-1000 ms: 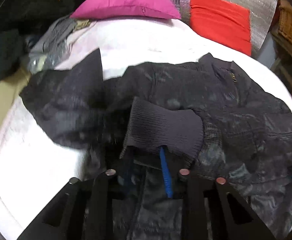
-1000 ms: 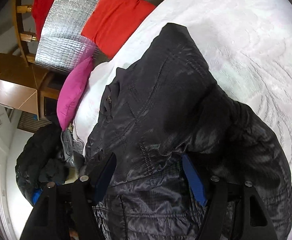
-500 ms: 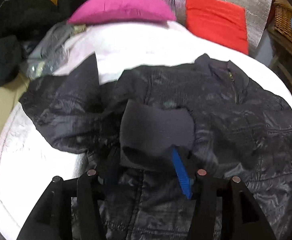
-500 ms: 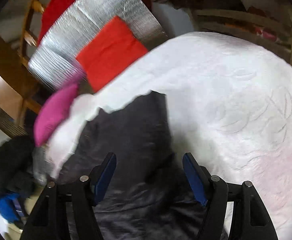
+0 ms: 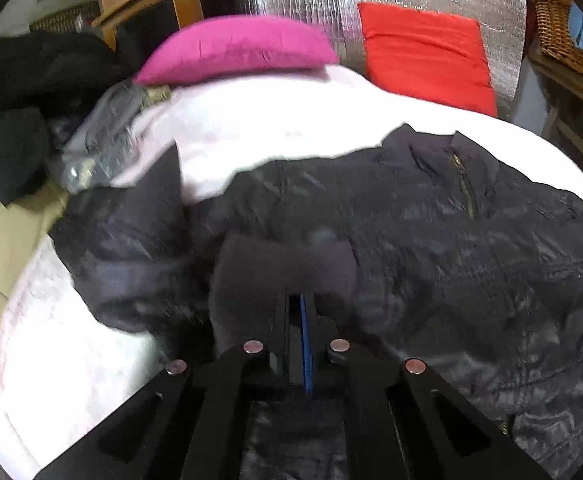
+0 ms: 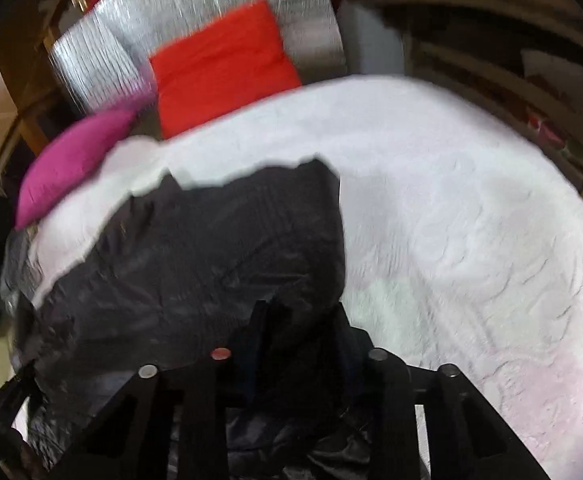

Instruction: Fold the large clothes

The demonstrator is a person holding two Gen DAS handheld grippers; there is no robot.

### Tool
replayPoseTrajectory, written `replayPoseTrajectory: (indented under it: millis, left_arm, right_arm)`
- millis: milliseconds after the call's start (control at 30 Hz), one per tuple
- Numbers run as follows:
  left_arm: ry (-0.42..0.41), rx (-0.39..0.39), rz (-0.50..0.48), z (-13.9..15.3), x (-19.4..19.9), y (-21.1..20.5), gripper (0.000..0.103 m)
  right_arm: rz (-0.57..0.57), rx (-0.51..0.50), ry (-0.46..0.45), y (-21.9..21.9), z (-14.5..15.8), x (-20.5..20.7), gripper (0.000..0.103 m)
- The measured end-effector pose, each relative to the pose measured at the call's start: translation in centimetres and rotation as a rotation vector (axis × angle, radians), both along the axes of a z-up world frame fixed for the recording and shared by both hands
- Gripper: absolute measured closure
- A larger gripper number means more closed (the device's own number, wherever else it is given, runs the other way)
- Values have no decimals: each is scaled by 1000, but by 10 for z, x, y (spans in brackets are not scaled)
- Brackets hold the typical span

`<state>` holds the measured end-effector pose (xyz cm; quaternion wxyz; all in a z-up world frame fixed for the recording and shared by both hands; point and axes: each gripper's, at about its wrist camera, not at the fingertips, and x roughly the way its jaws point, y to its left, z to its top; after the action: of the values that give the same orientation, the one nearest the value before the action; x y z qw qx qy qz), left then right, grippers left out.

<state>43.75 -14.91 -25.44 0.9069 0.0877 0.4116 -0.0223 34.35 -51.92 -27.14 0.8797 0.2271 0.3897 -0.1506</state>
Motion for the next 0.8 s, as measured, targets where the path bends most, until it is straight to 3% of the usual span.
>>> replayPoseTrajectory:
  millis: [100, 167, 200, 267, 333, 367, 400, 467, 567, 633, 800]
  left_arm:
    - [16, 55, 22, -4, 8, 4, 98]
    - [91, 86, 23, -20, 16, 7, 98]
    - [132, 87, 13, -28, 19, 8, 98]
    - [130, 87, 3, -26, 17, 10, 98]
    - [124, 64, -8, -17, 13, 13, 91]
    - [121, 43, -6, -13, 11, 16, 76]
    - [107, 26, -2, -9, 8, 20, 61]
    - [65, 33, 5, -1, 0, 23, 55]
    - [-3, 51, -8, 12, -12, 23, 53]
    - [-32, 47, -13, 18, -19, 21, 49]
    - [-69, 35, -9, 24, -21, 23, 48]
  right_arm:
    - [-7, 18, 38, -2, -8, 4, 73]
    - [-11, 34, 100, -1, -24, 10, 72]
    - [-12, 35, 98, -1, -23, 10, 72]
    - [-19, 43, 90, -2, -14, 8, 71]
    - [-40, 87, 69, -5, -3, 0, 58]
    - [-53, 114, 37, -6, 3, -7, 32]
    - [-70, 121, -7, -6, 11, -15, 19]
    - [-97, 64, -87, -4, 28, -25, 18]
    - [-80, -36, -136, 10, 47, -36, 18]
    - [-43, -39, -169, 24, 53, -41, 18]
    - [113, -69, -156, 68, 49, -20, 19]
